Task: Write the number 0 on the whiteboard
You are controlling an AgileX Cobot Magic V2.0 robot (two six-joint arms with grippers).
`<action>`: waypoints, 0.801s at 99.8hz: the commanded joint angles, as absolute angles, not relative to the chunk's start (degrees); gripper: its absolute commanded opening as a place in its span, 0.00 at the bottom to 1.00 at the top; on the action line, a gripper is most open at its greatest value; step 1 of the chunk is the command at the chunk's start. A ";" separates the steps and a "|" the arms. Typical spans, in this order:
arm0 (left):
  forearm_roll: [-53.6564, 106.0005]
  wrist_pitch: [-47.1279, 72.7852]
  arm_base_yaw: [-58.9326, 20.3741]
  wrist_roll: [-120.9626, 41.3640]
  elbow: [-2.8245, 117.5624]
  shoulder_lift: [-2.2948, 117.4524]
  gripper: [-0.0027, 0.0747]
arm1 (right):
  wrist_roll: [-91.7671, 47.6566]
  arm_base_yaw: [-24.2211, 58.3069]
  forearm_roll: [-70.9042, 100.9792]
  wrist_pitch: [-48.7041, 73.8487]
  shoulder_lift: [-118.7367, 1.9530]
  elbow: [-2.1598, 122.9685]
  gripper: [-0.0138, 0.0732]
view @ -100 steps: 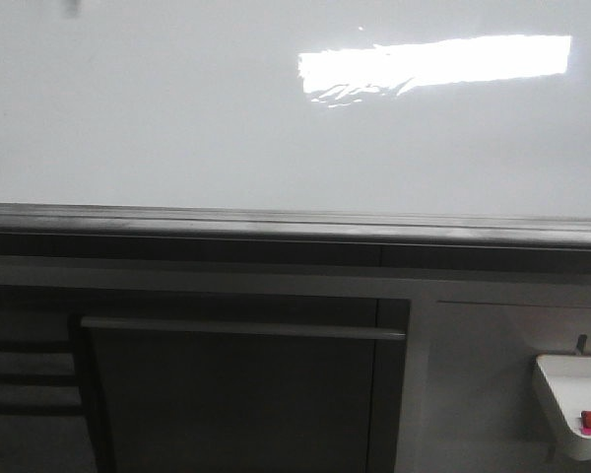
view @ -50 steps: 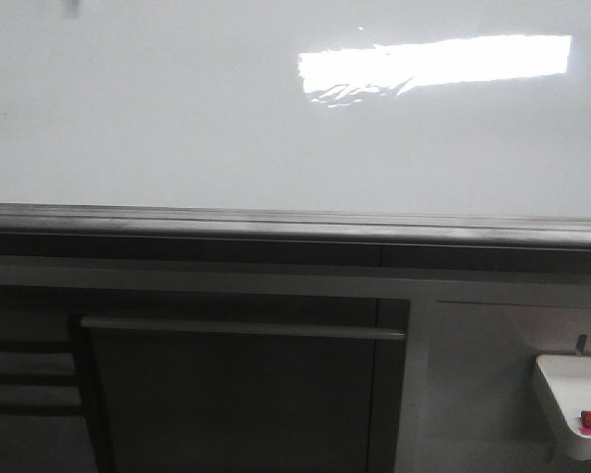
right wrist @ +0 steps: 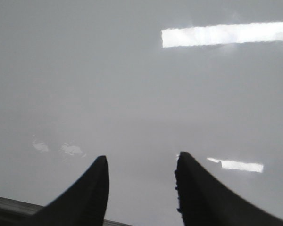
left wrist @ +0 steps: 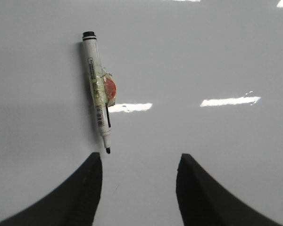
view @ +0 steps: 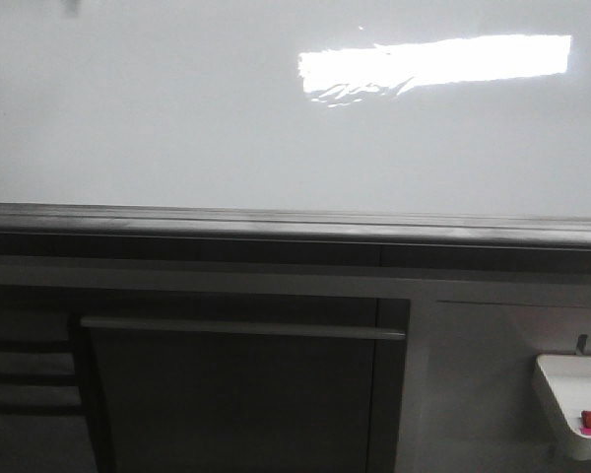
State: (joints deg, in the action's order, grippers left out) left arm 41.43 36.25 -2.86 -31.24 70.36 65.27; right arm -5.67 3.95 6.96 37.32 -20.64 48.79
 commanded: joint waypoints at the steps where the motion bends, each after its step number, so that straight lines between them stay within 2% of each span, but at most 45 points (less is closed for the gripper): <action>1: 44.07 35.42 -4.98 -31.24 76.53 69.17 0.47 | -6.92 3.97 7.40 33.45 -21.83 50.82 0.50; 16: 41.46 34.90 -10.36 -30.94 83.03 77.32 0.47 | -6.92 3.97 7.40 33.33 -21.83 50.82 0.50; 34: 33.03 34.90 -12.69 -23.75 89.36 84.11 0.47 | -6.99 3.97 7.40 33.33 -21.83 50.82 0.50; 53: 19.10 35.03 -12.68 -12.31 90.30 85.07 0.47 | -7.15 3.97 7.40 33.25 -21.83 50.82 0.50; 80: 11.60 35.29 -12.68 -4.80 90.30 85.75 0.47 | -7.15 3.97 7.40 32.69 -21.95 50.82 0.50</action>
